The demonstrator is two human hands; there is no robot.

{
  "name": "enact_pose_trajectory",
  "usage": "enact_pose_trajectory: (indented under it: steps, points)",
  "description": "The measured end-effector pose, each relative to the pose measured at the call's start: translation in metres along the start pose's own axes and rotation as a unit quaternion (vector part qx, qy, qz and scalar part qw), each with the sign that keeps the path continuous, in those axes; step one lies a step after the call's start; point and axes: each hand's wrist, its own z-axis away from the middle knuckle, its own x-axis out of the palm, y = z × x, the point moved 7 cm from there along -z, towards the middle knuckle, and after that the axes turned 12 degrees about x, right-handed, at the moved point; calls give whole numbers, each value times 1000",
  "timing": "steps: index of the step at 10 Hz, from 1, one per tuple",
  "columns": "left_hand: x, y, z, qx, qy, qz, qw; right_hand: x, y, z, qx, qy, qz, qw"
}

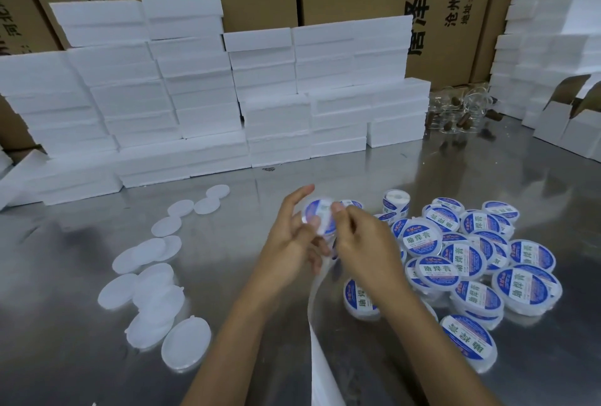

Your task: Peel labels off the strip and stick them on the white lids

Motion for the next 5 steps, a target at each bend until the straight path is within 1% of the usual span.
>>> enact_pose_trajectory:
  steps: [1, 2, 3, 4, 5]
  points:
    - [2, -2, 0, 0, -29, -18, 999, -42, 31, -10, 47, 96, 39, 994]
    - [-22, -7, -1, -19, 73, -13, 997, -88, 72, -8, 91, 185, 138, 969]
    - [-41, -21, 0, -72, 175, 73, 979, -104, 94, -6, 112, 171, 248, 947]
    - [-52, -38, 6, -110, 205, 17, 972, -109, 94, -8, 124, 148, 262, 946]
    - [-50, -42, 16, -108, 174, -93, 974, -129, 85, -8, 116, 133, 135, 975]
